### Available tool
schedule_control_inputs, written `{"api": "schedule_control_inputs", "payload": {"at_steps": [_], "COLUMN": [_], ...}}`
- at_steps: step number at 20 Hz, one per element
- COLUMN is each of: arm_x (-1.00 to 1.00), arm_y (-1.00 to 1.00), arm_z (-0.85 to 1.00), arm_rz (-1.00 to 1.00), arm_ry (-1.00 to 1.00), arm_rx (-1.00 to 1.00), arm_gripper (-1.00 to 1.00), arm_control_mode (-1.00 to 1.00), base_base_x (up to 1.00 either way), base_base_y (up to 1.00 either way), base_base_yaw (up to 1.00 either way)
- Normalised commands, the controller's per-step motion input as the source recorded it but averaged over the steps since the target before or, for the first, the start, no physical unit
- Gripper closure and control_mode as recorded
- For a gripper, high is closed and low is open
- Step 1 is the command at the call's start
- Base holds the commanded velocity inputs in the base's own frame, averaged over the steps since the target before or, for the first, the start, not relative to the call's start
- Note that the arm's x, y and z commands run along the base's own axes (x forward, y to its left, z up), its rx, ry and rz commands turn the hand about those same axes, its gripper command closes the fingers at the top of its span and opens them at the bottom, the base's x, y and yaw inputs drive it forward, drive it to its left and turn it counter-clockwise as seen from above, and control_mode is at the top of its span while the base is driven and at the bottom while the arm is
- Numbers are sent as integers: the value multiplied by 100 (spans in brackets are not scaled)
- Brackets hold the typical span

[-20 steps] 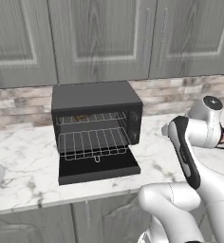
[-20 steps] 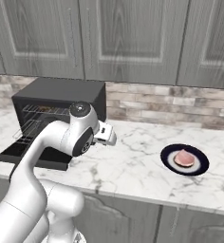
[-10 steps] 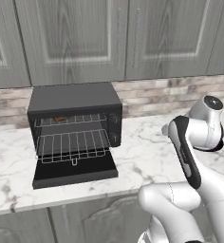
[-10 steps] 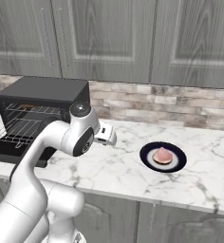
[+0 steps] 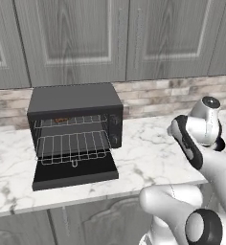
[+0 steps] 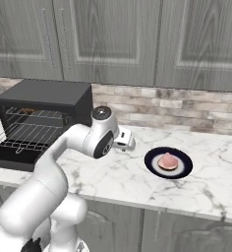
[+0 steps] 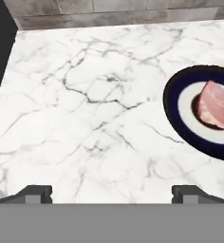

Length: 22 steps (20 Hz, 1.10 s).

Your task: Open the toaster oven door. Place the bread on the top rack in the toaster oven and place the steak on the bottom rack.

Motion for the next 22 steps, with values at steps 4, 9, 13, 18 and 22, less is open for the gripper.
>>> {"api": "schedule_control_inputs", "payload": {"at_steps": [4, 9, 13, 18, 22], "arm_x": [44, 33, 46, 59, 66], "arm_y": [-100, -83, -64, -48, -39], "arm_z": [-13, -30, -54, -57, -37], "arm_rz": [0, -5, -11, -11, -10], "arm_ry": [11, 4, 7, 9, 6], "arm_rx": [-9, -12, -9, -5, 0], "arm_gripper": [-100, -100, -100, -100, -100], "arm_control_mode": [-100, -100, -100, -100, -100], "base_base_x": [0, 0, 0, 0, 0], "base_base_y": [0, 0, 0, 0, 0], "base_base_yaw": [0, 0, 0, 0, 0]}}
